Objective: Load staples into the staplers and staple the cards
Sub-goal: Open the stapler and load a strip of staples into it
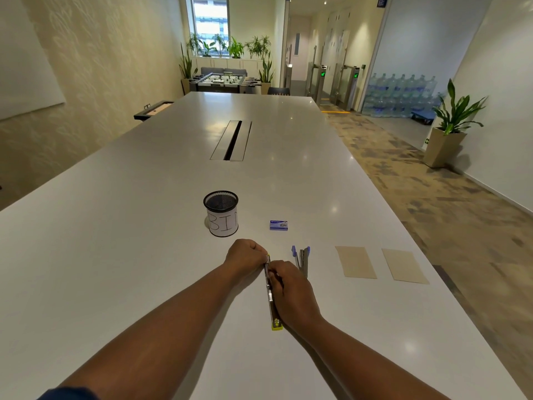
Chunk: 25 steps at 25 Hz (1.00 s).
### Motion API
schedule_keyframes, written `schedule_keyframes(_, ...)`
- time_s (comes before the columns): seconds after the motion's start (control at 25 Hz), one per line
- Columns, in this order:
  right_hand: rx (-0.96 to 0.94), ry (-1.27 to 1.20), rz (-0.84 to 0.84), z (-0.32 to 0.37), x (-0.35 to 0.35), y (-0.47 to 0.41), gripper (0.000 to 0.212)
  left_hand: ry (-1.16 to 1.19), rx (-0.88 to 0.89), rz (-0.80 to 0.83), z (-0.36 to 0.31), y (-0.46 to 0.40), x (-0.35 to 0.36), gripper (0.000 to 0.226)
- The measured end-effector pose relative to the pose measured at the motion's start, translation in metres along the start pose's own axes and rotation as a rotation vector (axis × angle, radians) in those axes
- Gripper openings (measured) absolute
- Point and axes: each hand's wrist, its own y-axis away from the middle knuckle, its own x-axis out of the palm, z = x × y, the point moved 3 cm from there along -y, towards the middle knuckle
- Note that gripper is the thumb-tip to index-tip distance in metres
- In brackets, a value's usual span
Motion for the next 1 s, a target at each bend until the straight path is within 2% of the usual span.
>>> schedule_keyframes(0.32, 0.027, 0.051, 0.006, -0.005, 0.007, -0.004, 0.017, 0.002, 0.018, 0.013, -0.001, 0.006, 0.001, 0.010)
schedule_keyframes(0.48, 0.043, 0.068, 0.010, -0.007, 0.009, -0.006, 0.022, 0.091, 0.056, 0.044, 0.002, 0.012, 0.000, 0.009)
schedule_keyframes(0.6, 0.054, 0.075, 0.015, -0.007, 0.009, -0.006, 0.017, 0.099, 0.073, 0.025, 0.002, 0.015, 0.001, 0.009)
schedule_keyframes(0.72, 0.084, 0.064, 0.012, -0.006, 0.007, -0.005, 0.013, 0.003, 0.121, -0.016, -0.001, 0.016, 0.002, 0.012)
schedule_keyframes(0.88, 0.127, 0.013, 0.004, -0.002, 0.004, 0.000, 0.035, -0.001, 0.141, -0.042, 0.001, 0.018, 0.003, 0.014)
schedule_keyframes(1.0, 0.139, 0.082, 0.027, 0.002, 0.003, 0.002, 0.048, 0.038, 0.146, -0.055, 0.003, 0.021, 0.004, 0.010)
